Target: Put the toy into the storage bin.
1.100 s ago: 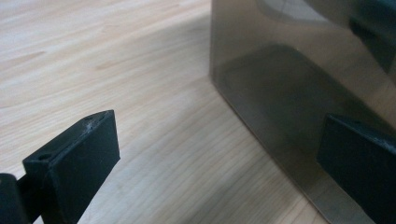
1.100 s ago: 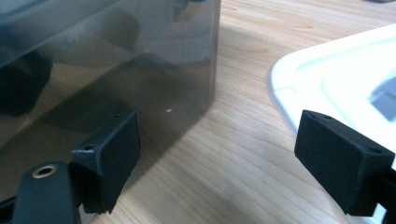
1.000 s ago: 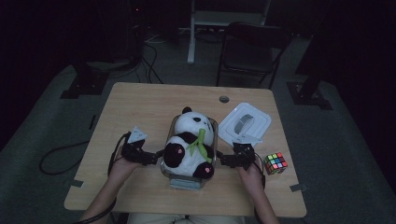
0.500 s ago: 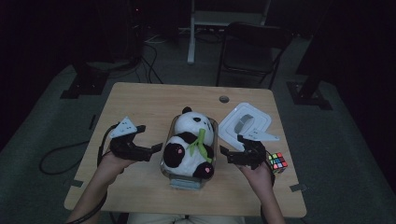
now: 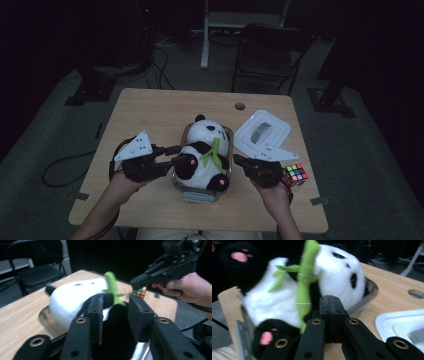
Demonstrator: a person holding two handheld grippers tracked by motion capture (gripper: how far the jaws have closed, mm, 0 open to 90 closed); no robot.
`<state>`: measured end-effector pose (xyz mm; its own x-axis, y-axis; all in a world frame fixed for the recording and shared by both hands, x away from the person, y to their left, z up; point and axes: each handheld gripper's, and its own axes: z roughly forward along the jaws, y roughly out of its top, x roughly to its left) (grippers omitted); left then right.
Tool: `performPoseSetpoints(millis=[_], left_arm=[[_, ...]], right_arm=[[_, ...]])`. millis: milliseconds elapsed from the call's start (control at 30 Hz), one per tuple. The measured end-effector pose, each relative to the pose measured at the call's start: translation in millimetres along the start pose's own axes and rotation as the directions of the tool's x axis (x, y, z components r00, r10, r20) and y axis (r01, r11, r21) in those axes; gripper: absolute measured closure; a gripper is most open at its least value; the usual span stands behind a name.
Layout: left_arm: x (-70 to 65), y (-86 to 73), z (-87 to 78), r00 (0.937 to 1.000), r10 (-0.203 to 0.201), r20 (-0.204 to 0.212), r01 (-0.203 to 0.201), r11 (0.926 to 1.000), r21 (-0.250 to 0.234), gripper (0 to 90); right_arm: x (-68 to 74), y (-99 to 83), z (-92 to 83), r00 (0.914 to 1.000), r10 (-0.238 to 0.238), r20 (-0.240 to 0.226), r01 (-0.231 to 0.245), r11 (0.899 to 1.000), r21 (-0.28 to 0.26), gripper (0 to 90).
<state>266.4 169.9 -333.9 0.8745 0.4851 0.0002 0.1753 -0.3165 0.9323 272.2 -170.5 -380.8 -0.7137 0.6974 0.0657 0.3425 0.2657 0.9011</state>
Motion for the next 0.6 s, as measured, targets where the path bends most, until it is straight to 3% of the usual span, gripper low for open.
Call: performPoseSetpoints(millis=[200, 267, 333, 533, 600], left_arm=[[-13.0, 5.0, 4.1, 0.997, 0.063, 0.045, -0.064, 0.9976, 0.025, 84.4], [-14.9, 5.2, 5.9, 0.9956, 0.077, 0.055, -0.079, 0.9959, 0.043, 84.5], [-13.1, 4.4, 8.6, 0.9972, 0.07, 0.027, -0.071, 0.9958, 0.058, 84.4], [-3.9, -2.6, 13.3, 0.9984, 0.031, 0.046, -0.035, 0.9961, 0.081, 84.4], [-1.8, -6.4, 15.6, 0.9985, 0.025, 0.05, -0.03, 0.9948, 0.097, 84.4]], right_arm=[[16.1, 2.0, 2.6, 0.9971, -0.011, -0.075, 0.012, 1.0, 0.003, 90.0], [19.5, 1.2, 4.1, 0.9943, -0.008, -0.107, 0.009, 1.0, 0.012, 90.0], [22.0, 0.0, 5.0, 0.992, -0.001, -0.127, 0.004, 1.0, 0.018, 90.0], [28.6, -5.3, 10.3, 0.9818, 0.007, -0.19, 0.003, 0.999, 0.052, 90.0], [30.5, -7.7, 14.0, 0.9823, 0.001, -0.188, 0.013, 0.997, 0.071, 90.0]])
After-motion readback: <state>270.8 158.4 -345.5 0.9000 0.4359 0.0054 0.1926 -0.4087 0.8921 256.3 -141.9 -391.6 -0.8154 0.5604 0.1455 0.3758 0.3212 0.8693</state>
